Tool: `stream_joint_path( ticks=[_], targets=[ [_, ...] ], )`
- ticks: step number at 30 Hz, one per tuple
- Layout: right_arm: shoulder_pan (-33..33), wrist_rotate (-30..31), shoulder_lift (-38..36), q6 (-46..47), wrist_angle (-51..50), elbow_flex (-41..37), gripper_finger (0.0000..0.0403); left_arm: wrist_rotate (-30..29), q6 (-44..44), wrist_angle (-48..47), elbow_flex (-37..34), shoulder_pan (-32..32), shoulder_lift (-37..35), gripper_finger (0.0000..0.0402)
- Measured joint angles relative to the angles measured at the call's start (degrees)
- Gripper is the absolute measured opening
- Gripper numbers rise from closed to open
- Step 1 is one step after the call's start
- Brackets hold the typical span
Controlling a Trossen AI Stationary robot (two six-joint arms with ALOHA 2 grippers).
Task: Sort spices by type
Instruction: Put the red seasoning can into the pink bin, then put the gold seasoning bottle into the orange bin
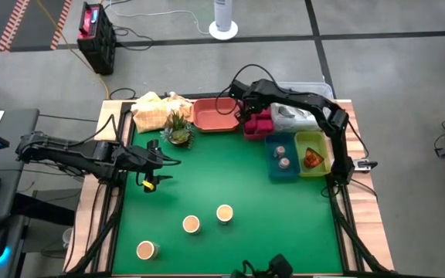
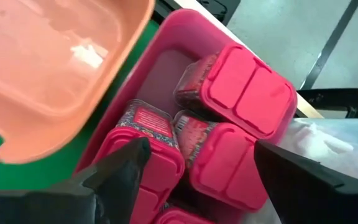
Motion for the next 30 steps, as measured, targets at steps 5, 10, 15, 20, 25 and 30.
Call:
stream_joint_path(
  ticks=[5, 10, 15, 20, 25, 30],
  targets=[
    [0.04, -0.2, -0.36, -1.56, 0.2, 2.09, 0.0331, 0.0, -0.76, -0.03, 0.0, 0.0, 0.0, 0.0286],
    [0.69, 1.01, -0.46, -4.18, 0.17, 4.91, 0.0331, 0.0, -2.0, -1.01, 0.0, 0.0, 0.0, 0.0286],
    [1.69, 1.96, -1.49, -7.75, 0.42, 7.12, 0.0331, 0.01, -3.23, -1.27, 0.0, 0.0, 0.0, 0.0286],
    [2.95, 2.06, -5.21, -10.64, 0.26, 7.28, 0.0331, -0.11, -3.65, -1.27, 0.0, 0.0, -0.02, 0.0286],
    [7.17, 2.09, -10.23, -12.14, 1.94, 2.62, 0.0331, -0.23, -6.13, -2.72, 0.0, -0.02, -0.03, 0.0286],
    [13.17, 2.04, -14.35, -9.99, 9.13, -7.9, 0.0331, -0.26, -6.9, -2.73, 0.0, -0.02, -0.02, 0.0286]
  ],
)
